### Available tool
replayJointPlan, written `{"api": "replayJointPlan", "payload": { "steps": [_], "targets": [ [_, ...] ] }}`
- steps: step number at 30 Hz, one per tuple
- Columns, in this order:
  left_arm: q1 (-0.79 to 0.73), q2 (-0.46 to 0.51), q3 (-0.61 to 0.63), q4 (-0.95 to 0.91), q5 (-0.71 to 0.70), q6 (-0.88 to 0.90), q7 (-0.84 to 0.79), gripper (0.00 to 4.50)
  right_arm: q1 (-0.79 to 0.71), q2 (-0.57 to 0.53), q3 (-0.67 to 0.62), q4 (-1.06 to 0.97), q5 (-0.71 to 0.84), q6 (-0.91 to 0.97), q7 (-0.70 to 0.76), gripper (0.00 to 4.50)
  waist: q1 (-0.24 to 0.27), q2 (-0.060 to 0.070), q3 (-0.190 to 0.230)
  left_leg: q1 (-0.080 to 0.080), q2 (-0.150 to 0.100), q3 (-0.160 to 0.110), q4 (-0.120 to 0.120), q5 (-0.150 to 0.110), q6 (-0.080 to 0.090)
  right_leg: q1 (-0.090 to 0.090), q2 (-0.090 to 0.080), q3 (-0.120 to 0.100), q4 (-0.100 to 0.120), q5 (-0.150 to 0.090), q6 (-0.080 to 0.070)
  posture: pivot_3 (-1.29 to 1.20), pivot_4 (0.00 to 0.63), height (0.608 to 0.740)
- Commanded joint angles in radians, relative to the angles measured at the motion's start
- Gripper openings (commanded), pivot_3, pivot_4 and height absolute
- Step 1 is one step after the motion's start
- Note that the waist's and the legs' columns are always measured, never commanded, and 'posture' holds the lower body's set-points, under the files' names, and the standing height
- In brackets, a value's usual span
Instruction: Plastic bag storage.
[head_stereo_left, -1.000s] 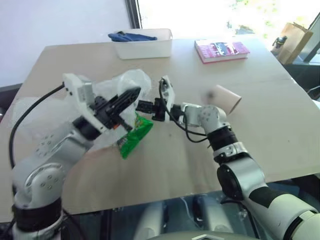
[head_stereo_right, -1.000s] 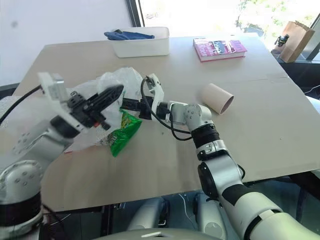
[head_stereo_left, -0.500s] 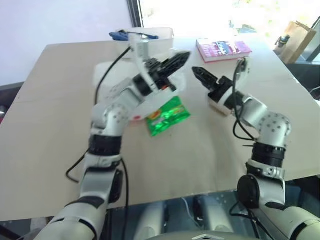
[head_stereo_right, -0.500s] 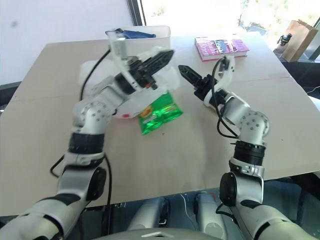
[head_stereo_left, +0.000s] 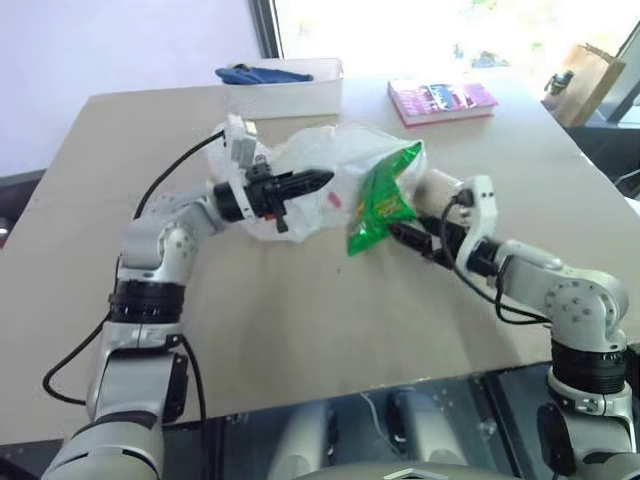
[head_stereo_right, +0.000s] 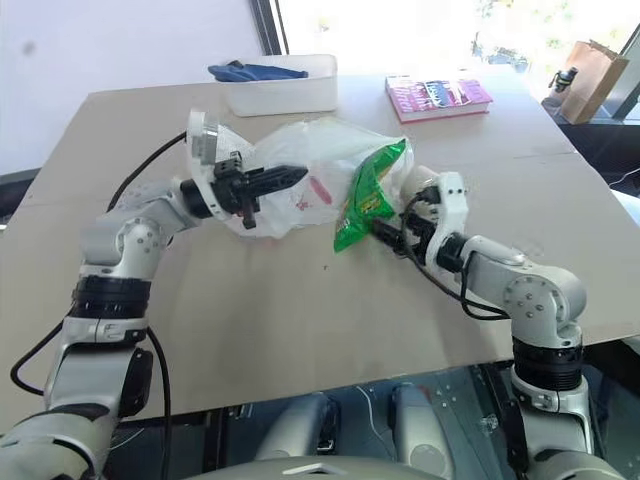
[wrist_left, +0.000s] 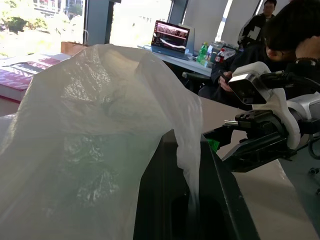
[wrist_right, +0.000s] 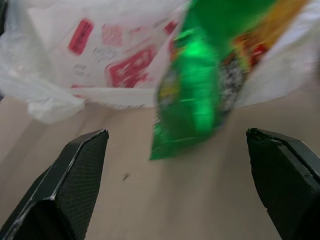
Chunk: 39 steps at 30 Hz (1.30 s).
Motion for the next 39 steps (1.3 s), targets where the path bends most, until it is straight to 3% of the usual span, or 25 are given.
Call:
{"api": "replayJointPlan", "payload": {
  "steps": [1, 7, 8, 10, 13, 16, 18, 25, 35, 39],
  "targets": [
    [0.04, 0.019, 0.042, -0.095, 0.005, -0.011, 0.021, 0.0, -0.017, 0.015, 0.018, -0.002, -0.036, -0.038, 0.012, 4.47, 0.001, 0.0, 0.0, 0.0, 0.0, 0.0, 0.0, 0.0, 0.0, 0.0, 0.0, 0.0, 0.0, 0.0, 0.0, 0.0, 0.15, 0.74],
    [0.158, 0.043, 0.129, -0.223, -0.02, 0.052, 0.136, 0.0, -0.13, 0.094, 0.04, 0.189, -0.188, -0.152, -0.022, 4.47, 0.001, 0.0, 0.0, 0.001, 0.001, 0.001, 0.0, 0.002, -0.004, -0.001, 0.0, 0.001, 0.002, 0.0, 0.0, 0.0, 0.15, 0.74],
    [0.164, 0.039, 0.139, -0.234, -0.019, 0.053, 0.156, 0.0, -0.142, 0.105, 0.036, 0.218, -0.208, -0.172, -0.024, 4.23, 0.002, 0.0, 0.0, 0.001, 0.001, 0.0, 0.0, 0.002, -0.004, -0.001, 0.0, 0.001, 0.002, 0.0, 0.0, 0.0, 0.15, 0.74],
    [0.17, 0.028, 0.155, -0.251, -0.017, 0.052, 0.191, 0.0, -0.16, 0.126, 0.024, 0.265, -0.234, -0.193, -0.03, 3.67, 0.009, 0.0, 0.0, 0.001, 0.001, 0.0, 0.0, 0.002, -0.004, -0.001, 0.0, 0.001, 0.002, 0.0, 0.0, 0.0, 0.15, 0.74],
    [0.17, 0.001, 0.181, -0.28, -0.036, 0.067, 0.249, 0.0, -0.175, 0.162, -0.003, 0.289, -0.208, -0.178, -0.012, 2.21, 0.015, 0.0, 0.0, 0.0, 0.0, 0.0, 0.0, 0.002, -0.004, -0.001, -0.001, 0.0, 0.002, 0.0, 0.0, 0.0, 0.15, 0.74],
    [0.209, 0.003, 0.19, -0.33, -0.052, 0.08, 0.257, 0.0, -0.218, 0.232, -0.104, 0.303, -0.091, -0.124, -0.036, 0.69, 0.012, 0.0, 0.0, 0.0, 0.0, 0.0, 0.0, 0.002, -0.004, -0.001, -0.002, 0.0, 0.001, 0.0, 0.0, 0.0, 0.15, 0.74],
    [0.245, 0.014, 0.2, -0.358, -0.075, 0.109, 0.258, 0.0, -0.255, 0.279, -0.18, 0.318, 0.001, -0.087, -0.071, 0.07, 0.009, 0.0, 0.0, 0.0, 0.0, 0.0, 0.0, 0.002, -0.004, -0.001, -0.003, 0.001, 0.002, 0.0, 0.0, 0.0, 0.15, 0.74],
    [0.366, 0.05, 0.233, -0.426, -0.073, 0.07, 0.225, 0.0, -0.357, 0.348, -0.325, 0.405, 0.205, -0.004, -0.184, 0.07, 0.01, 0.0, 0.0, 0.001, 0.0, 0.0, -0.001, 0.002, -0.004, -0.001, -0.002, 0.0, 0.003, 0.0, -0.001, 0.0, 0.15, 0.74],
    [0.35, 0.003, 0.237, -0.561, -0.225, 0.146, 0.339, 0.0, -0.399, 0.487, -0.31, 0.529, 0.208, -0.065, -0.242, 0.07, 0.005, 0.0, 0.0, 0.001, 0.0, 0.0, -0.001, 0.002, -0.004, -0.001, -0.002, 0.0, 0.003, 0.0, -0.001, 0.0, 0.15, 0.74],
    [0.386, 0.025, 0.271, -0.556, -0.243, 0.165, 0.361, 0.0, -0.425, 0.479, -0.337, 0.571, 0.214, -0.117, -0.266, 0.07, 0.0, 0.0, 0.0, 0.001, 0.0, 0.0, -0.001, 0.002, -0.004, -0.001, -0.001, -0.001, 0.003, 0.0, -0.001, 0.0, 0.15, 0.74]
  ]
}}
